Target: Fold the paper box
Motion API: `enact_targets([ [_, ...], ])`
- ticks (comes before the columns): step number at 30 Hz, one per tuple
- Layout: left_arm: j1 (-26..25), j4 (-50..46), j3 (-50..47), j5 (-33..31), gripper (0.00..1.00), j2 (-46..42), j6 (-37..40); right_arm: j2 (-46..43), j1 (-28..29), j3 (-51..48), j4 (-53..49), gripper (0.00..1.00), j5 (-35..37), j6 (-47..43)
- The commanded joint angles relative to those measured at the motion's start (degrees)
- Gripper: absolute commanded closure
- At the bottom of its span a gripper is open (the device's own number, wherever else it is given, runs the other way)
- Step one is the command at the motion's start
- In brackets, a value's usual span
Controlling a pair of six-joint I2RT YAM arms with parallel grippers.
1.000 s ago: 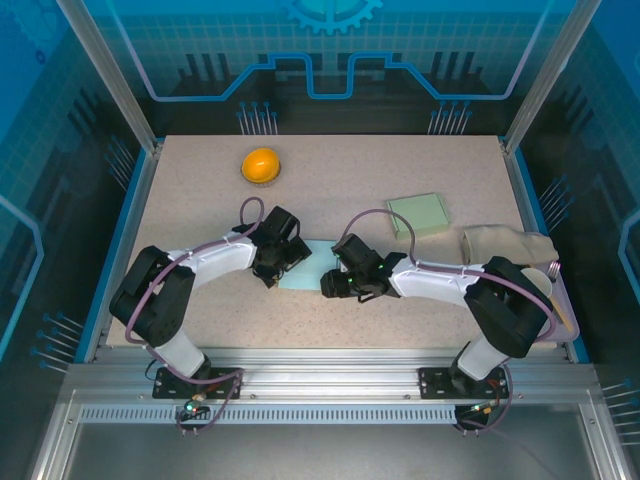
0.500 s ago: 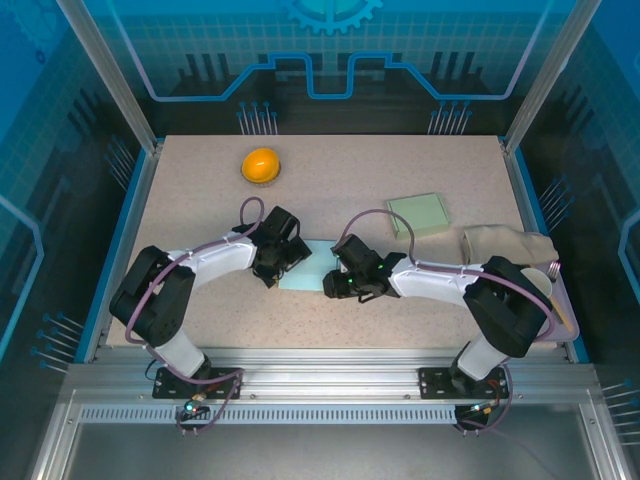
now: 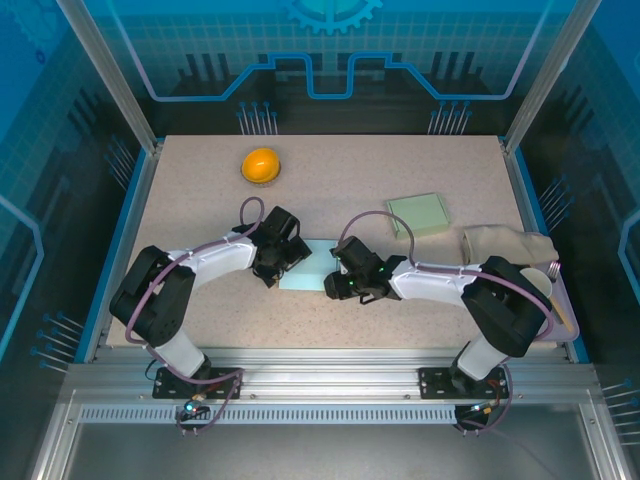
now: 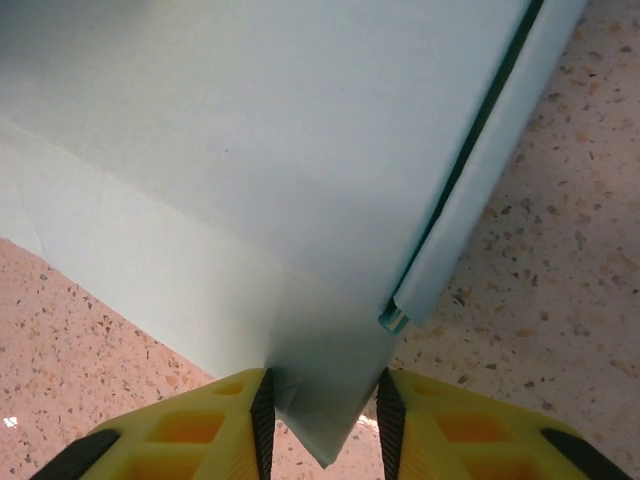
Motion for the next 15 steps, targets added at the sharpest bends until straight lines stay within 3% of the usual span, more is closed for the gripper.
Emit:
enact_targets([
  [1, 0.5, -4.3, -2.5, -3.0, 0.1, 3.1, -0.4, 1.6, 0.1, -1.9, 2.6, 0.68, 1.5, -2.0],
  [15, 0.5, -4.3, -2.3, -2.4, 0.11, 4.2, 0.0, 2.0, 0.3, -8.5, 15.1, 0.67, 5.0, -15.3],
])
